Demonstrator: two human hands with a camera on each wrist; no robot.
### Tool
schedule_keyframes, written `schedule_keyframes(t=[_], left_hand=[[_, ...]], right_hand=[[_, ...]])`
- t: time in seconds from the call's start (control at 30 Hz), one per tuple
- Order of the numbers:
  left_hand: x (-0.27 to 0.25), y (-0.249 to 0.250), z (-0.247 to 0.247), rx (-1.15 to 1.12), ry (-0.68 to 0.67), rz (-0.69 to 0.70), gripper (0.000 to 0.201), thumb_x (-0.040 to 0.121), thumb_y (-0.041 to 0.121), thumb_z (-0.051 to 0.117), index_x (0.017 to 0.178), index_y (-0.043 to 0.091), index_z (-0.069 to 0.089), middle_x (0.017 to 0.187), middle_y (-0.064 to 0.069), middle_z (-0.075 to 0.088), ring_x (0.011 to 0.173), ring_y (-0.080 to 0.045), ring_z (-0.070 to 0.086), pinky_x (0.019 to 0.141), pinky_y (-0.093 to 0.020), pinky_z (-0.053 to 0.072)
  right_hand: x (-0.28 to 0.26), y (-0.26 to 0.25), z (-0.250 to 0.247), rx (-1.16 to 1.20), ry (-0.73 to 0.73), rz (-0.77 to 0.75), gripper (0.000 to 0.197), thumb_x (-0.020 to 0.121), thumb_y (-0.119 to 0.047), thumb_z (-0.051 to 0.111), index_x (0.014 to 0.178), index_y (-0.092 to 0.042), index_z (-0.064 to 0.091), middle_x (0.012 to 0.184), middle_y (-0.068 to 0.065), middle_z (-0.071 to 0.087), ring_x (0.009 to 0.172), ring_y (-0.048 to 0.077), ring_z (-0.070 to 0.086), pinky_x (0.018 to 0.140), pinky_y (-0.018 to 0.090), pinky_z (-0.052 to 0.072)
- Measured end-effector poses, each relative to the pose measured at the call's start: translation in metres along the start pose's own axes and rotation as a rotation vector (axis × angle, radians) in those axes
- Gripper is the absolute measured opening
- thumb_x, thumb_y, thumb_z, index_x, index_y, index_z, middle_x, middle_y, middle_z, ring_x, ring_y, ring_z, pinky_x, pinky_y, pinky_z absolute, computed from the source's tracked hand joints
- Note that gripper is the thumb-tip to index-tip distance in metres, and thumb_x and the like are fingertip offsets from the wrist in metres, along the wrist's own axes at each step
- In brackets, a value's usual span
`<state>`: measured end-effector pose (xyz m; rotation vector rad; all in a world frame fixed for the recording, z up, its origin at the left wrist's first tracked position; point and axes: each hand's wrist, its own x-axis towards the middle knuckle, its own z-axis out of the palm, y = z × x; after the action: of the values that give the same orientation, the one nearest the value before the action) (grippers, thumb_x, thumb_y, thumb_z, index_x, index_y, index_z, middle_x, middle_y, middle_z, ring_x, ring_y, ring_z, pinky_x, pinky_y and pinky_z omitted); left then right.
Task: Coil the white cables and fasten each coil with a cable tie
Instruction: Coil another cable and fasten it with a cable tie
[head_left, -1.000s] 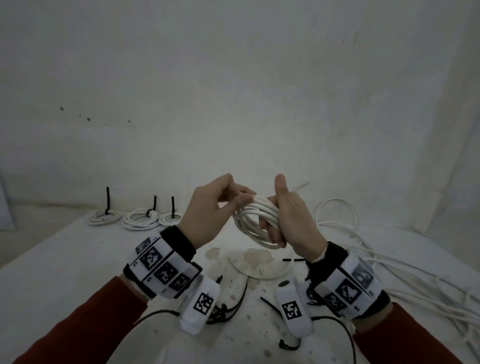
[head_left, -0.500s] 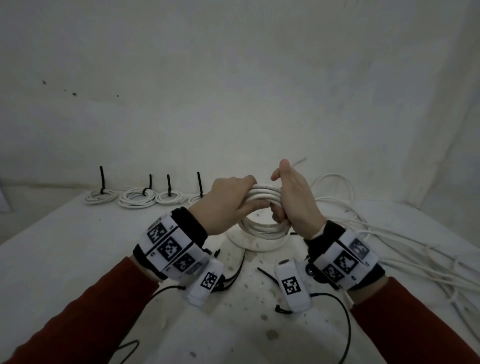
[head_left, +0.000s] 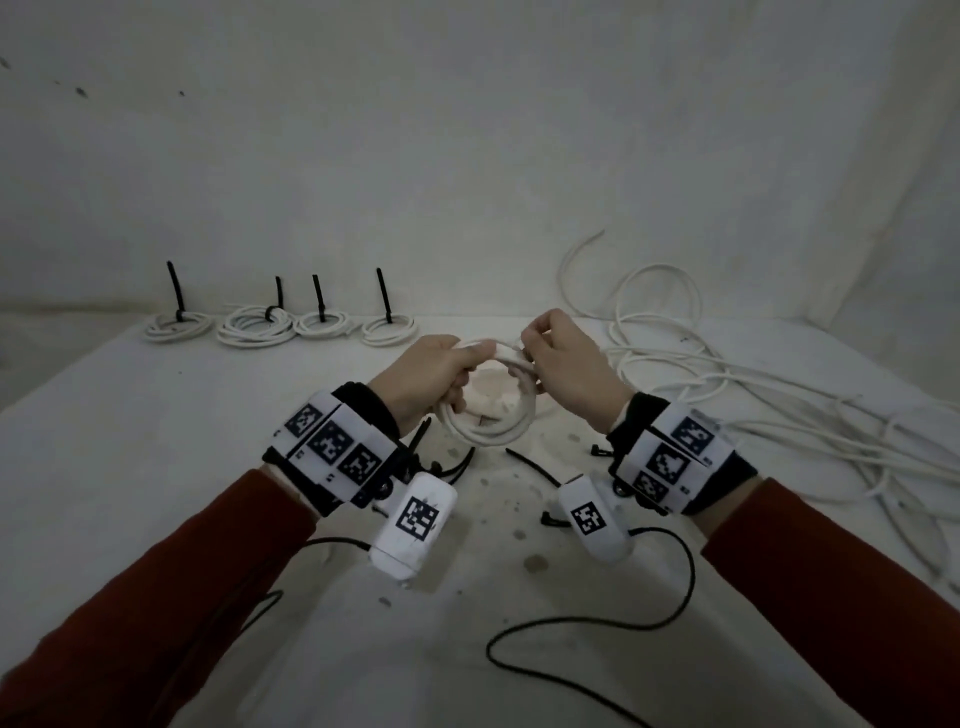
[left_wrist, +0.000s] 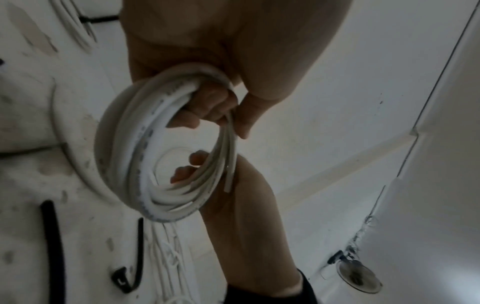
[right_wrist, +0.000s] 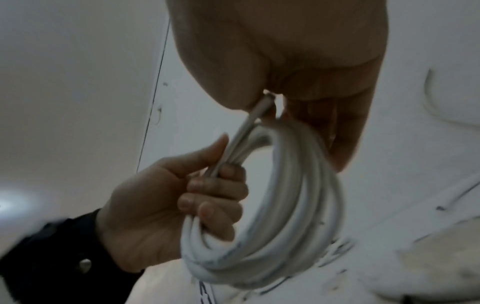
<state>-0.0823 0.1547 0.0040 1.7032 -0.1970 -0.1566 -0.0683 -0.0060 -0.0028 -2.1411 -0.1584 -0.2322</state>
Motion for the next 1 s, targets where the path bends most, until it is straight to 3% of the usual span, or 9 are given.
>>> schedule_keyframes(t=[0.1, 0.23, 0.3, 0.37, 0.47, 0.57, 0.67, 0.83, 1.0], left_hand=[[0.008, -0.010, -0.015, -0.042, 0.095, -0.071, 0.028, 0.094, 0.023, 0.055, 0.071, 0.013, 0.044, 0.041, 0.009, 0.033, 0.035, -0.008, 0.029, 0.047, -0.025, 0.034], [0.014, -0.016, -0.031, -0.150, 0.151, -0.093, 0.031, 0.098, 0.024, 0.048, 0.071, 0.011, 0.044, 0.039, 0.007, 0.035, 0.031, -0.007, 0.031, 0.042, -0.019, 0.038], [0.017, -0.015, -0.036, -0.198, 0.138, -0.075, 0.033, 0.100, 0.027, 0.042, 0.073, 0.010, 0.044, 0.039, 0.007, 0.038, 0.032, -0.005, 0.034, 0.042, -0.017, 0.040], [0.021, -0.015, -0.040, -0.226, 0.134, -0.060, 0.036, 0.102, 0.030, 0.036, 0.073, 0.010, 0.045, 0.041, 0.007, 0.040, 0.033, -0.006, 0.035, 0.042, -0.017, 0.041], [0.026, -0.013, -0.042, -0.184, 0.151, -0.027, 0.037, 0.103, 0.031, 0.034, 0.074, 0.011, 0.047, 0.042, 0.008, 0.041, 0.034, -0.006, 0.035, 0.045, -0.019, 0.042], [0.030, -0.009, -0.042, -0.099, 0.239, 0.014, 0.036, 0.101, 0.029, 0.037, 0.072, 0.010, 0.049, 0.041, 0.008, 0.040, 0.034, -0.007, 0.033, 0.049, -0.023, 0.040], [0.032, -0.004, -0.043, -0.047, 0.348, 0.097, 0.034, 0.100, 0.024, 0.041, 0.070, 0.010, 0.046, 0.052, 0.000, 0.035, 0.035, -0.006, 0.029, 0.051, -0.025, 0.034], [0.039, 0.005, -0.048, -0.006, 0.414, 0.200, 0.032, 0.100, 0.024, 0.041, 0.070, 0.011, 0.043, 0.057, 0.000, 0.038, 0.044, -0.008, 0.035, 0.050, -0.024, 0.034], [0.044, 0.012, -0.037, 0.030, 0.409, 0.292, 0.031, 0.099, 0.026, 0.043, 0.077, 0.005, 0.051, 0.056, 0.001, 0.042, 0.045, -0.009, 0.038, 0.054, -0.029, 0.037]], right_hand=[[-0.005, 0.018, -0.018, -0.240, -0.147, -0.043, 0.011, 0.095, -0.027, 0.051, 0.093, -0.018, 0.057, 0.101, 0.004, 0.064, 0.090, 0.023, 0.061, 0.082, 0.037, 0.051], [-0.030, 0.022, -0.037, -0.643, -0.594, -0.194, 0.015, 0.089, -0.035, 0.063, 0.095, -0.023, 0.068, 0.097, -0.012, 0.065, 0.078, -0.003, 0.054, 0.067, 0.008, 0.040], [-0.039, 0.025, -0.035, -0.755, -0.741, -0.197, 0.024, 0.084, -0.044, 0.068, 0.096, -0.023, 0.070, 0.096, -0.014, 0.065, 0.081, -0.001, 0.055, 0.068, 0.010, 0.042], [-0.044, 0.031, -0.029, -0.797, -0.811, -0.189, 0.030, 0.081, -0.045, 0.071, 0.097, -0.020, 0.069, 0.095, -0.009, 0.066, 0.086, 0.006, 0.057, 0.077, 0.020, 0.048], [-0.044, 0.034, -0.022, -0.789, -0.806, -0.210, 0.025, 0.082, -0.036, 0.072, 0.097, -0.016, 0.068, 0.089, -0.005, 0.066, 0.080, 0.011, 0.058, 0.076, 0.025, 0.049], [-0.037, 0.024, -0.027, -0.708, -0.724, -0.242, 0.020, 0.083, -0.033, 0.072, 0.095, -0.017, 0.070, 0.080, -0.011, 0.064, 0.071, 0.003, 0.055, 0.065, 0.013, 0.042], [-0.029, -0.002, -0.042, -0.470, -0.600, -0.256, 0.011, 0.085, -0.030, 0.070, 0.087, -0.019, 0.070, 0.066, -0.017, 0.065, 0.061, -0.001, 0.057, 0.059, 0.011, 0.041], [-0.025, -0.043, -0.061, 0.091, -0.526, -0.202, 0.008, 0.086, -0.010, 0.069, 0.090, -0.003, 0.068, 0.084, 0.011, 0.073, 0.073, 0.015, 0.063, 0.069, 0.025, 0.052], [-0.007, -0.052, -0.043, 0.099, -0.372, -0.258, 0.006, 0.084, -0.015, 0.072, 0.085, -0.010, 0.069, 0.075, 0.003, 0.073, 0.060, 0.001, 0.060, 0.056, 0.012, 0.043]])
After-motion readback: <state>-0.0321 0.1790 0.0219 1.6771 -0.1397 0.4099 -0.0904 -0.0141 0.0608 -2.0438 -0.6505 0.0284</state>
